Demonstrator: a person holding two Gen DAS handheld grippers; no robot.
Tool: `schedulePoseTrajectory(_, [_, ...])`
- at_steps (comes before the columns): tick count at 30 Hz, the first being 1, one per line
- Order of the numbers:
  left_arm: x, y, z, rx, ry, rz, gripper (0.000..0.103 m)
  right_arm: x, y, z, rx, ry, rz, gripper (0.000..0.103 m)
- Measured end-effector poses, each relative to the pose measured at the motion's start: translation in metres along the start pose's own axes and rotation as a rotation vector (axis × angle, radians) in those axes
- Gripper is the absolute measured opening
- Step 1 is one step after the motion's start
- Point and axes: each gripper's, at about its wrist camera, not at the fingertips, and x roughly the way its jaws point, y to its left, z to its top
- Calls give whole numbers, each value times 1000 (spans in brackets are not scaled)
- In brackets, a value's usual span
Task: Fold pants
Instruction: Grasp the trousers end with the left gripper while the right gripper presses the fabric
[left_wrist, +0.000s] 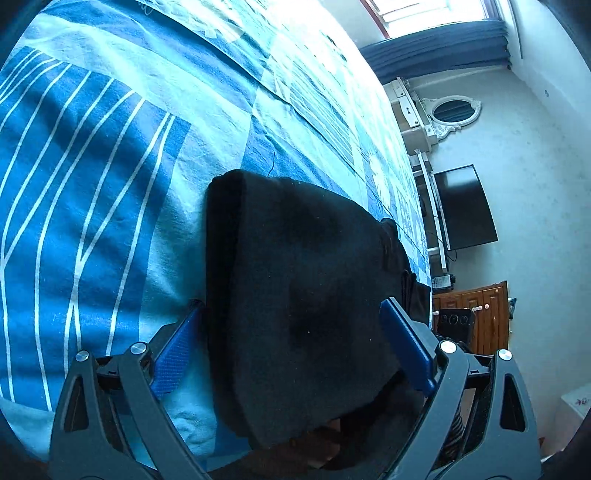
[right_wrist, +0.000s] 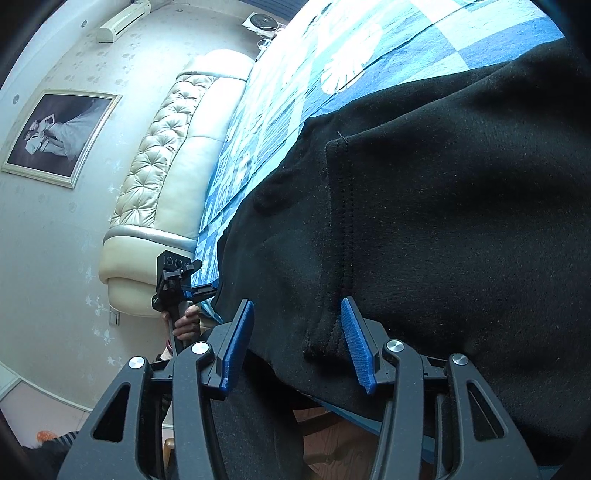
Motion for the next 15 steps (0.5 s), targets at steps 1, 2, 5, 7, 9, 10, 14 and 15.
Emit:
schedulePoseTrajectory(1, [3, -3, 2, 15, 6, 6, 93, 0, 1, 0, -2, -2, -1, 53])
schedulePoseTrajectory(2, [7, -7, 3, 29, 8, 13, 93, 1, 2, 0, -6, -4, -3, 55])
schedulePoseTrajectory(5, [19, -18, 5, 68, 5, 30, 93, 3, 6, -1, -21, -9, -11, 59])
schedulePoseTrajectory(7, [24, -23, 5, 64, -5, 23, 91, 3, 6, 0, -24, -12, -15, 61])
schedulePoseTrajectory(9, [29, -24, 3, 48, 9, 24, 69, 4, 6, 0, -21, -14, -19, 61])
schedulePoseTrajectory(10, [30, -25, 2, 47, 9, 47, 66, 4, 6, 0, -21, -15, -20, 61])
schedulePoseTrajectory(14, [29, -19, 0, 32, 20, 100, 24, 3, 6, 0, -25, -19, -21, 61])
schedulePoseTrajectory(15, [29, -17, 0, 7, 29, 73, 17, 3, 6, 0, -25, -20, -22, 61])
